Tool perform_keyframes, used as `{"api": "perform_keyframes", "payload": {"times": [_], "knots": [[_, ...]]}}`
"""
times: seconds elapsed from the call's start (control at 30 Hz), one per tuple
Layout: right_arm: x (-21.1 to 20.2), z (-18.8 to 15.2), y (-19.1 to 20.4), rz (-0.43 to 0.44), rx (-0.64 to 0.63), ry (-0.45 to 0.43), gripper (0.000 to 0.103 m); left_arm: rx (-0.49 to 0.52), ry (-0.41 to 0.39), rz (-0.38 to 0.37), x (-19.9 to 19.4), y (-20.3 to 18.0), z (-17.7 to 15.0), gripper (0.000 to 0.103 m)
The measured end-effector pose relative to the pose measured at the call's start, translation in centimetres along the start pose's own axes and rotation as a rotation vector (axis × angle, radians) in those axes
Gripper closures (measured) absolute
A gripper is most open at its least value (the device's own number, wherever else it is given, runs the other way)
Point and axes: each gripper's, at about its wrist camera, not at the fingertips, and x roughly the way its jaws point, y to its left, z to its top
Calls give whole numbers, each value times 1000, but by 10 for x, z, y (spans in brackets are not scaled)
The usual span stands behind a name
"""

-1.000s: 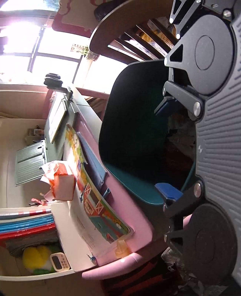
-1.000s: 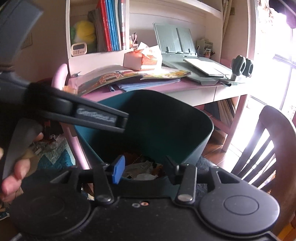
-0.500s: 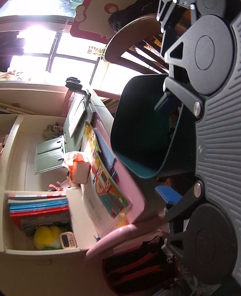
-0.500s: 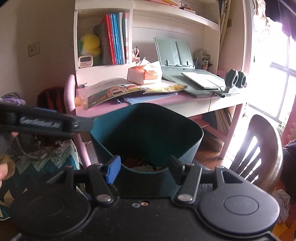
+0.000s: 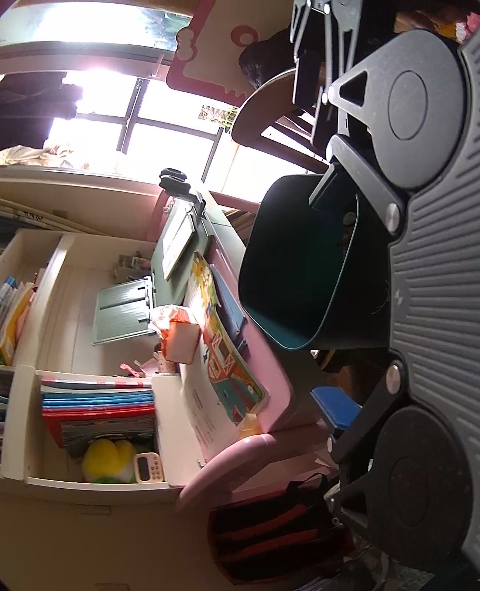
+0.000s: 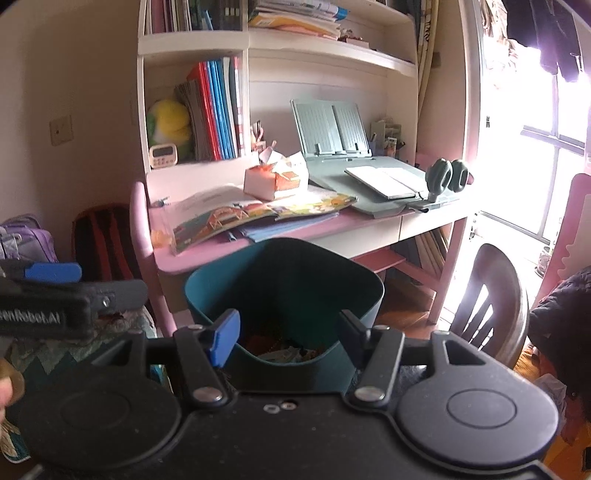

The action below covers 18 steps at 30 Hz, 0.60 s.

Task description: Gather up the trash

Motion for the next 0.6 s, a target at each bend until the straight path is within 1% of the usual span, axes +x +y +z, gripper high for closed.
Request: {"api": "perform_keyframes", "payload": {"times": [0.1,0.2,0.27,0.6], "knots": [[-8,2,4,10,-4,-7,44,-1,-5,-10,-6,-1,-1,1],[-14,3,11,16,-16,-12,45,10,-6,-1,-9,-3,-3,1],[-17,2,14,-1,-29,-22,44,8,-6,-1,-11,-2,-4,1],[-19,2,14,4,-40,-16,44,35,-21,10,-19,-8,-5,1]]}}
